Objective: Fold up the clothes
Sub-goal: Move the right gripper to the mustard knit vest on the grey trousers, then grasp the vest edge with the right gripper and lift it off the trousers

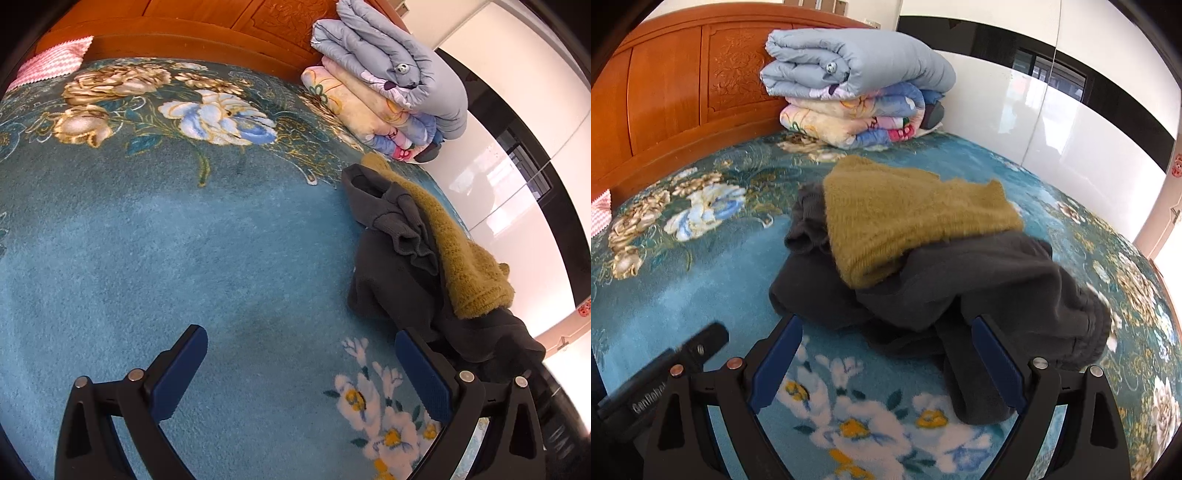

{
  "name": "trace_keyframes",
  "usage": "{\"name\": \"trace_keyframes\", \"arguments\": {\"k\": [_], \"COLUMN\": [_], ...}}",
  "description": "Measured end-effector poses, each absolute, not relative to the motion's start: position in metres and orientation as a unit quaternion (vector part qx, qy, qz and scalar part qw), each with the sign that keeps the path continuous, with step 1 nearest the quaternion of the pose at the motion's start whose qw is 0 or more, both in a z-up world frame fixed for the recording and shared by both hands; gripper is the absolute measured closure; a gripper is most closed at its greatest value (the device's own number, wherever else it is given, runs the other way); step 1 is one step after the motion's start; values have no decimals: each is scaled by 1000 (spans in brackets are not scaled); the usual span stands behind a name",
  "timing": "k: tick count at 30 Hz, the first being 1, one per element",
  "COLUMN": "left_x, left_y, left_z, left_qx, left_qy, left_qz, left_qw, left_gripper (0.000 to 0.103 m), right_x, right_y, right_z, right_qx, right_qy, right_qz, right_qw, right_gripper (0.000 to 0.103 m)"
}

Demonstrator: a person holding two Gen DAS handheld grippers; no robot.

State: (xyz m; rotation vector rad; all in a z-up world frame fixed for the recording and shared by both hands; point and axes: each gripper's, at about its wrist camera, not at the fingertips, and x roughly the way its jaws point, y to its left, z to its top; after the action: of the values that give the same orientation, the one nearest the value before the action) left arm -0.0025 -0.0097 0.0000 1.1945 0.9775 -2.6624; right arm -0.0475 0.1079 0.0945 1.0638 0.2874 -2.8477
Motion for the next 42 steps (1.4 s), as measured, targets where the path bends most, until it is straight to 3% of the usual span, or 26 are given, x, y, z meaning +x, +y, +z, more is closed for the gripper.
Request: {"name": "trace_keyframes", "arguments": {"k": [4, 8, 10, 12, 16, 17, 19, 21, 24, 31, 36, 42], "left_x": [-3, -3, -4, -5, -6, -6, -6, -5, 0, 25, 53, 102], "left_y": [-11, -10, -12, -14, -14, -13, -12, -14, -20, -46, -60, -103], "left_z": [-2, -3, -5, -7, -9, -9, -8, -6, -3, 14, 35, 57], "left_qx": [394, 402, 403, 400, 404, 404, 405, 398, 393, 377, 376, 331], "left_qy": [322, 319, 323, 325, 323, 320, 314, 318, 326, 356, 333, 426], "left_qz": [-860, -858, -856, -856, -855, -857, -859, -861, -860, -855, -864, -842], "left_qw": [34, 33, 32, 33, 26, 23, 14, 6, 0, 11, 11, 2], "left_gripper": [0, 0, 0, 0, 0, 0, 0, 0, 0, 0, 0, 0], "right_x": [-77, -119, -135, -146, -166, -170, -180, -183, -176, -130, -77, 2], "right_y": [113, 130, 138, 145, 161, 165, 174, 182, 192, 170, 157, 164], "right_z": [112, 97, 89, 82, 82, 82, 83, 84, 106, 211, 255, 274], "right_qx": [366, 444, 464, 467, 450, 444, 438, 434, 413, 354, 318, 315], "right_qy": [37, -92, -144, -179, -248, -262, -285, -316, -343, -292, -286, -283], "right_qz": [-925, -881, -863, -856, -851, -851, -849, -842, -840, -869, -874, -867], "right_qw": [99, 135, 137, 130, 112, 104, 82, 59, 71, 184, 229, 262], "right_gripper": [9, 10, 15, 32, 39, 46, 60, 89, 89, 93, 93, 93]}}
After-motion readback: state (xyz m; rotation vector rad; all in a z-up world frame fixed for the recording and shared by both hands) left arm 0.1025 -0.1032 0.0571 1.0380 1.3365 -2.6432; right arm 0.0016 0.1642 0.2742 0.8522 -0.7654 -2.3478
